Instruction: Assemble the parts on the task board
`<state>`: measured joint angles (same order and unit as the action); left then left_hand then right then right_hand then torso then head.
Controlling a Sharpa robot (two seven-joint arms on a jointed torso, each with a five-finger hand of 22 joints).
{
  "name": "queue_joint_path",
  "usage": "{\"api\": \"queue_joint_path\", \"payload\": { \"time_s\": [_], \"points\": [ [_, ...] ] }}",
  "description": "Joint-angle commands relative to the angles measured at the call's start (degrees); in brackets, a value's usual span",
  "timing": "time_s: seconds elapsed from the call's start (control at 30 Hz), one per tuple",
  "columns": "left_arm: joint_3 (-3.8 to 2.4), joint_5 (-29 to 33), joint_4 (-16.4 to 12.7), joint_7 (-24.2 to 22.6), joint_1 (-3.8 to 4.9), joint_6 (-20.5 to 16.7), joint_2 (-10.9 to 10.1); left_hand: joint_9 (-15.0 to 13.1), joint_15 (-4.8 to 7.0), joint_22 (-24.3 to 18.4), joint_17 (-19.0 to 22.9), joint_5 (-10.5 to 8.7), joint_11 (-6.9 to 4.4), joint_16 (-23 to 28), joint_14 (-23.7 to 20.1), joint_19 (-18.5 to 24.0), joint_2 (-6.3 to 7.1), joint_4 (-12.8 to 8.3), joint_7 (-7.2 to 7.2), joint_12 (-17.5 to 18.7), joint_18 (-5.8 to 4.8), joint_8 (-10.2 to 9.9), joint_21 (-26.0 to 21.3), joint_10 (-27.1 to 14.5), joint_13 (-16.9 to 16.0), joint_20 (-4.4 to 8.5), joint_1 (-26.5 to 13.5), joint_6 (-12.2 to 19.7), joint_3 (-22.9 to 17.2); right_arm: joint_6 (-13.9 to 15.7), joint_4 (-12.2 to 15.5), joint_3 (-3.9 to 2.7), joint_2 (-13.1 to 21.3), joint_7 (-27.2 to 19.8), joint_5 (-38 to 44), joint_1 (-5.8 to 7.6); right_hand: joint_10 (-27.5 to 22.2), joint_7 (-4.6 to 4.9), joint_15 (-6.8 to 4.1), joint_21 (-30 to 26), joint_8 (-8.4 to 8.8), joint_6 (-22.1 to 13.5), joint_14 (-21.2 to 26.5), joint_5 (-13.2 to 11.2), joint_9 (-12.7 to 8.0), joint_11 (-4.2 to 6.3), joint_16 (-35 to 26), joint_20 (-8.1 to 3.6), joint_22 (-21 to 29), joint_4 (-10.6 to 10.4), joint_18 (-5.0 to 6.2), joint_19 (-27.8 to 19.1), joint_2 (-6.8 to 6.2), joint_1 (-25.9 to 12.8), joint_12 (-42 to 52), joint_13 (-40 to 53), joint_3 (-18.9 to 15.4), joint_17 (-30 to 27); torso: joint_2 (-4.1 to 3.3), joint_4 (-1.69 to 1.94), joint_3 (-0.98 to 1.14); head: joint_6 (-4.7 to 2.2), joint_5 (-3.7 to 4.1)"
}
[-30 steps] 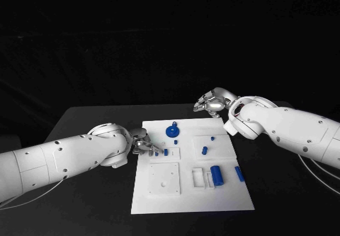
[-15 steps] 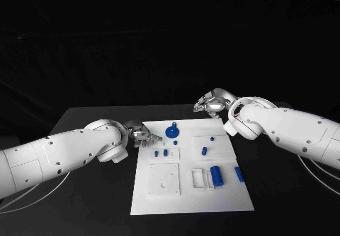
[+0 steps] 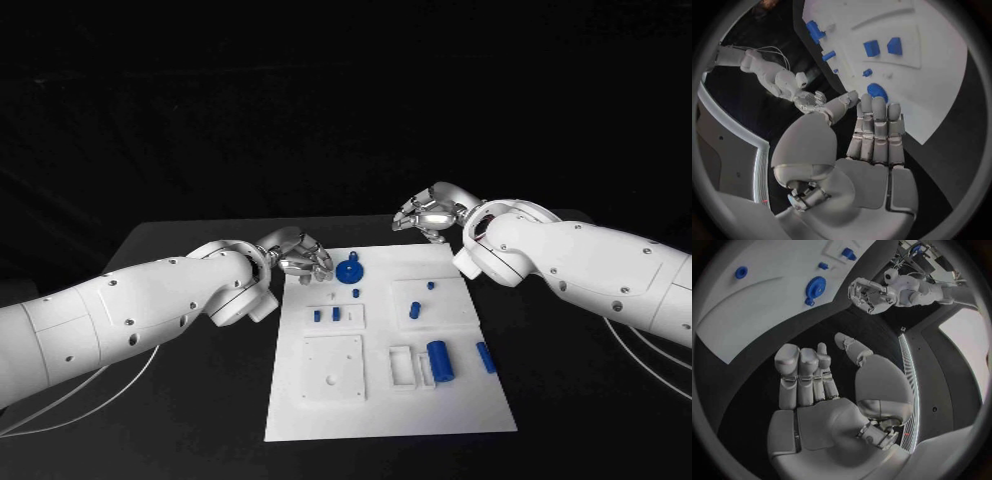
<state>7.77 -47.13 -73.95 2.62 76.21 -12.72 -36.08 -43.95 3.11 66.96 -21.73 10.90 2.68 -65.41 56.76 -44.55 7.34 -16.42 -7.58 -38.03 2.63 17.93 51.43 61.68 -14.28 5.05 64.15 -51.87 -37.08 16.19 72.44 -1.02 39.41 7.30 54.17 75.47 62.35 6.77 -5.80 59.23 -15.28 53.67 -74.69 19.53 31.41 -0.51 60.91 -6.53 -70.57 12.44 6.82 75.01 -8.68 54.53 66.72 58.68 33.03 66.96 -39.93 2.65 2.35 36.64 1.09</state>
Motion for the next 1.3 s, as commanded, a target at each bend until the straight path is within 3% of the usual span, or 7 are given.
{"api": "queue_joint_path", "payload": {
  "time_s": [0.03,0.07,0.17,0.57,0.83,1.07,1.3],
  "points": [
    [-0.06,-8.42,0.51,-5.29,0.07,-1.40,1.00,1.89,-1.51,0.06,0.85,-0.90,1.65,1.79,-1.16,1.44,0.93,-0.17,-0.47,4.42,-1.07,-1.15,-0.94,-2.67,2.30,2.38,2.68,1.27,-0.69,0.03,-0.17,-0.03,-0.11,-1.05,-0.52,-0.03,-0.30,0.13,-0.02,-0.26,0.16,-0.19,-0.07,0.36,0.00,0.10,-0.32,0.29,-0.07,-0.15,8.18,0.02,0.05,-0.67,-0.16,-0.10,-0.15,0.09,-0.05,-0.08,-0.01,-0.34,0.00],
    [-0.06,-10.22,0.88,-5.82,0.08,-1.71,1.44,3.18,-2.94,0.19,1.52,-2.65,2.95,3.22,-1.73,2.04,1.11,0.02,-0.94,7.79,-0.64,-1.98,-1.33,-4.23,4.00,1.24,3.47,1.74,-0.62,0.08,-0.23,-0.03,-0.12,-1.10,-0.61,-0.03,-0.30,0.14,-0.01,-0.27,0.18,-0.22,-0.06,0.37,0.00,0.09,-0.32,0.29,-0.07,-0.15,8.18,0.01,0.07,-0.65,-0.16,-0.10,-0.13,0.09,-0.05,-0.08,-0.03,-0.44,0.02],
    [-0.03,-15.07,1.94,-7.45,0.07,-2.45,2.71,4.80,-3.32,0.53,1.68,-4.69,3.56,3.66,-0.95,1.75,1.94,-0.19,-1.13,11.00,0.19,-2.65,-1.30,-4.41,5.76,0.58,4.61,1.76,-0.16,0.19,-0.31,-0.03,-0.19,-1.30,-0.69,-0.03,-0.32,0.16,0.01,-0.28,0.21,-0.27,-0.05,0.38,-0.01,0.07,-0.33,0.29,-0.07,-0.14,8.18,0.00,0.07,-0.63,-0.16,-0.10,-0.12,0.09,-0.05,-0.07,-0.02,-0.50,0.04],
    [0.36,-30.68,4.71,-6.93,-0.07,-2.85,7.39,7.90,-3.35,1.97,0.02,-5.01,3.89,0.73,1.11,-0.41,3.85,-0.05,-0.36,16.16,1.41,-3.63,0.09,-3.43,8.51,0.44,5.66,0.45,1.03,0.30,-0.15,-0.04,-0.35,-1.61,-0.86,-0.03,-0.57,0.37,0.21,-0.47,0.53,-0.77,0.11,0.43,-0.08,-0.13,-0.50,0.35,-0.06,-0.15,8.18,-0.21,0.15,-0.55,-0.28,-0.18,0.02,0.05,-0.13,-0.02,-0.03,-0.81,0.46],
    [1.11,-33.88,6.82,-4.10,-0.40,-0.05,9.23,9.21,-3.45,3.15,-1.68,-5.29,4.13,-2.92,2.99,-2.96,4.21,0.32,-1.09,18.99,2.61,-4.27,2.02,-3.73,9.75,0.42,4.91,0.52,1.56,0.27,0.08,-0.04,-0.29,-1.59,-1.20,-0.02,-0.72,0.64,0.43,-0.67,0.89,-1.37,0.22,0.43,-0.18,-0.38,-0.68,0.45,-0.02,-0.13,8.18,-0.38,0.16,-0.52,-0.34,-0.25,0.08,-0.03,-0.21,-0.09,-0.04,-0.75,0.68],
    [1.21,-34.35,8.02,-4.89,-0.85,1.03,9.81,10.00,-4.14,3.76,-2.21,-5.38,4.87,-4.40,3.14,-3.67,4.41,0.56,-1.18,21.58,3.47,-4.62,2.73,-5.40,10.49,-0.22,4.82,0.70,1.29,0.26,0.28,-0.04,-0.26,-1.55,-1.20,-0.02,-0.72,0.67,0.46,-0.69,0.91,-1.40,0.22,0.44,-0.18,-0.41,-0.69,0.46,-0.01,-0.13,8.18,-0.38,0.17,-0.51,-0.34,-0.26,0.09,-0.04,-0.14,-0.11,0.00,-0.56,0.84],
    [1.23,-34.35,8.44,-5.03,-1.05,1.86,10.19,10.63,-3.89,4.65,-2.87,-5.55,4.61,-6.50,4.20,-4.92,4.08,0.71,-0.93,22.38,4.32,-4.64,4.05,-4.12,10.34,-0.14,4.46,0.57,1.48,0.25,0.38,-0.04,-0.27,-1.49,-1.21,-0.02,-0.73,0.69,0.49,-0.70,0.93,-1.42,0.22,0.46,-0.18,-0.43,-0.70,0.47,-0.01,-0.12,8.18,-0.38,0.17,-0.49,-0.33,-0.26,0.09,-0.04,-0.08,-0.02,0.00,-0.39,0.92]
  ]
}}
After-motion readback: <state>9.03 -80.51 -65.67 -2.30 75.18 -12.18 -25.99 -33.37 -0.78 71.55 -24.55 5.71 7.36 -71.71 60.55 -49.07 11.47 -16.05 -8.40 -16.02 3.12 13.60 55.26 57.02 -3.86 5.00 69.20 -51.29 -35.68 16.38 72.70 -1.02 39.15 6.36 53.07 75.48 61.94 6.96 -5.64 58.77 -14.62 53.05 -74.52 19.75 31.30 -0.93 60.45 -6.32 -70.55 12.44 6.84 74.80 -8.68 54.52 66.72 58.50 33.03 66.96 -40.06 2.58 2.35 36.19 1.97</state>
